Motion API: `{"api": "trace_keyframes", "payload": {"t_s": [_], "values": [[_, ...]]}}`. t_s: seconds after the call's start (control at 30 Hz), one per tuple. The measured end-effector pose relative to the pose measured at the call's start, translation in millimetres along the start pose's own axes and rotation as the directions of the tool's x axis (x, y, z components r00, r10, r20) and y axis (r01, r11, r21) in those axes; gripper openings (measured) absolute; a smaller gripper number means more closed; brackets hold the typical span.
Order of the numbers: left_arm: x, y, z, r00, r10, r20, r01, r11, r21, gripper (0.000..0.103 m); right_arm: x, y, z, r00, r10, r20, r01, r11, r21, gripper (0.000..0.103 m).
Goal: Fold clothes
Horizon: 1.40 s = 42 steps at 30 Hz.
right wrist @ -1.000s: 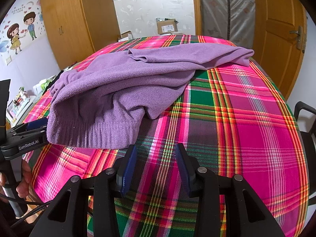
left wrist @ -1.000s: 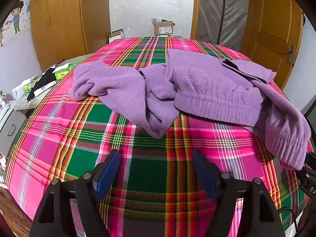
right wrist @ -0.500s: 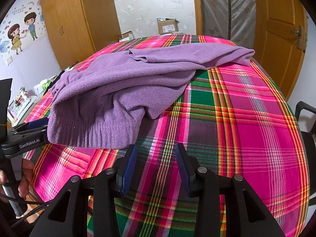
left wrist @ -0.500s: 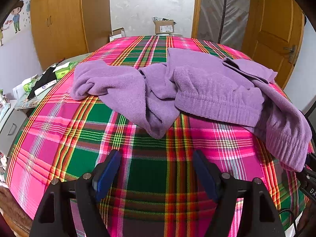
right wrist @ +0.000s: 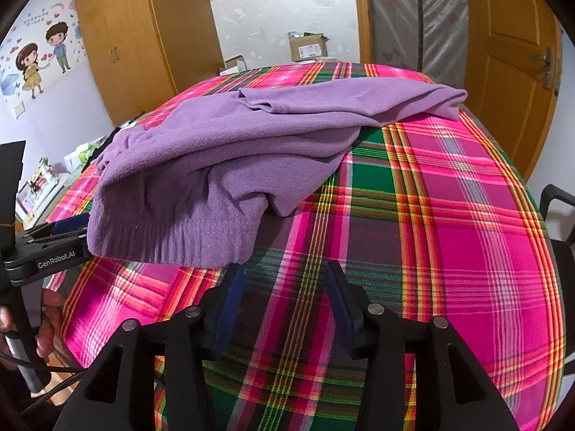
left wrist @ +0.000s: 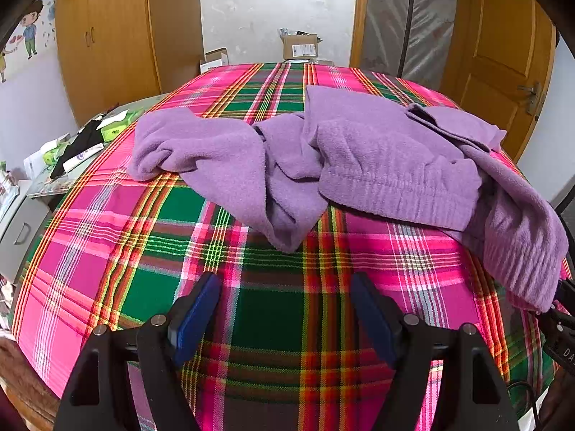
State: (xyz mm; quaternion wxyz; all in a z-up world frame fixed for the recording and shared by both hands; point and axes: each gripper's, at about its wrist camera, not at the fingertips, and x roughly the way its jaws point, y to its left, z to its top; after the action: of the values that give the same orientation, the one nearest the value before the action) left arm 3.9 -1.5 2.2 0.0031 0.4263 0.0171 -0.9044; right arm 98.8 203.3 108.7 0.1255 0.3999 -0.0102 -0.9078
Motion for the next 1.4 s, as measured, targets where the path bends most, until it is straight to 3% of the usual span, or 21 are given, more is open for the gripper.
{"api": "trace_keyframes", "payload": {"t_s": [0.83, 1.4], "values": [[-2.7, -0.9, -5.3, 0.999, -0.022, 0.029, 0.021, 0.999, 0.036, 0.076, 0.3, 0.8, 0.3, 1.000, -0.011, -0.005, 0.011, 1.000, -0.002, 0.049], [-5.3, 0.1, -6.4, 1.000, -0.009, -0.020, 0.010, 0.999, 0.033, 0.076, 1.9, 3.3, 0.6, 1.000, -0.010, -0.013, 0.010, 1.000, -0.025, 0.054]]}}
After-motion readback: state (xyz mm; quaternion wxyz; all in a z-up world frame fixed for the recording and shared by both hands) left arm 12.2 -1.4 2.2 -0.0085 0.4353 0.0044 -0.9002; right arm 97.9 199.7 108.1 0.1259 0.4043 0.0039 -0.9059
